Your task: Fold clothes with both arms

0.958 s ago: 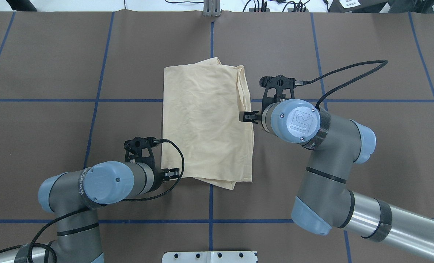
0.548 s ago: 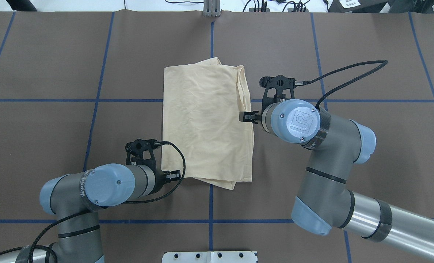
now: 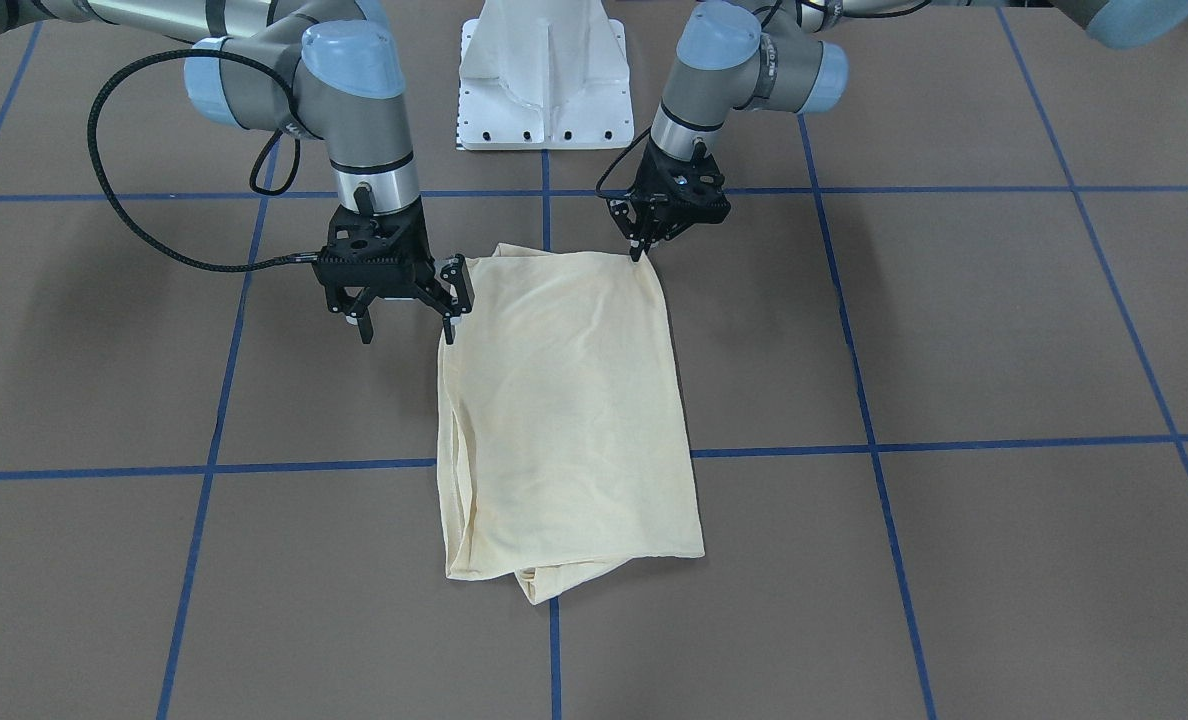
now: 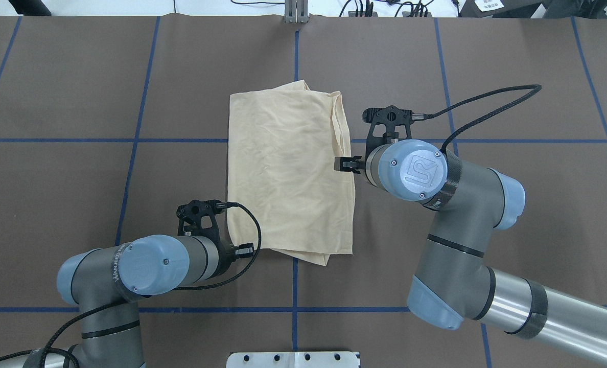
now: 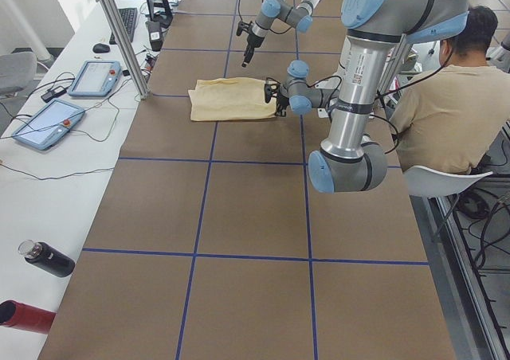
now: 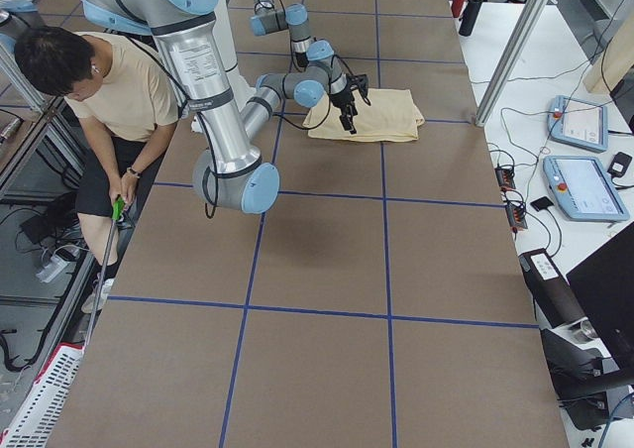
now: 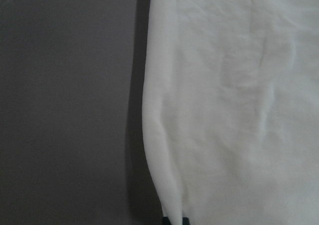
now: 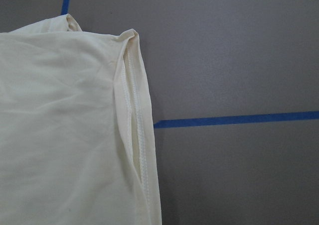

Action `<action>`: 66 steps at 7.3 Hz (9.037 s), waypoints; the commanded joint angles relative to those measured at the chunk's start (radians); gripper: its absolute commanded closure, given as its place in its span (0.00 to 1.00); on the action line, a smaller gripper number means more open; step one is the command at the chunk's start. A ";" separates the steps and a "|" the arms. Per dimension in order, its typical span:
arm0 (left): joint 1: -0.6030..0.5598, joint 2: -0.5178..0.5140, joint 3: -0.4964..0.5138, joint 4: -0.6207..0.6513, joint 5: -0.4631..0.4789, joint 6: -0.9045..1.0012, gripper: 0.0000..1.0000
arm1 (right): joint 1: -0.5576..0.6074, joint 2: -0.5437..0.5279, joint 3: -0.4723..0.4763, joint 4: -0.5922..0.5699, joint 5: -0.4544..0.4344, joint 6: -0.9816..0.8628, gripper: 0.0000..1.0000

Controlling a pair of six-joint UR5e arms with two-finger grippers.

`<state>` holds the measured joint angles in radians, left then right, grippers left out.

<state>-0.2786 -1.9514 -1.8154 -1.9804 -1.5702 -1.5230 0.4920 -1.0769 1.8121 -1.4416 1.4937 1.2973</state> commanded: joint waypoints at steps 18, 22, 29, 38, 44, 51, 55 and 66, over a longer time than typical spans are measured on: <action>0.001 0.002 -0.007 0.002 0.002 0.006 1.00 | -0.239 0.107 -0.133 -0.011 -0.129 0.580 1.00; 0.001 0.000 -0.004 0.002 0.002 0.006 1.00 | -0.239 0.087 -0.120 -0.014 -0.128 0.577 1.00; 0.001 0.011 -0.319 0.110 -0.030 0.009 1.00 | -0.301 -0.005 0.325 -0.286 -0.124 0.568 1.00; -0.270 -0.188 0.024 0.212 -0.107 0.283 1.00 | -0.049 0.178 -0.072 -0.102 -0.121 0.378 1.00; -0.315 -0.210 0.188 0.035 -0.083 0.461 0.00 | 0.089 0.291 -0.347 0.043 0.053 0.143 0.00; -0.352 -0.182 0.166 0.022 -0.123 0.549 0.00 | 0.057 0.298 -0.443 0.035 -0.010 0.016 0.00; -0.352 -0.182 0.165 0.022 -0.125 0.549 0.00 | 0.111 0.301 -0.542 0.070 -0.040 -0.150 0.00; -0.947 0.375 -0.337 0.272 -0.502 1.351 0.00 | 0.855 -0.491 0.133 -0.085 0.776 -1.019 0.00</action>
<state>-1.0657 -1.6400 -2.1737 -1.7113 -1.9908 -0.3634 1.1995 -1.4338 1.9356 -1.5286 2.1563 0.4758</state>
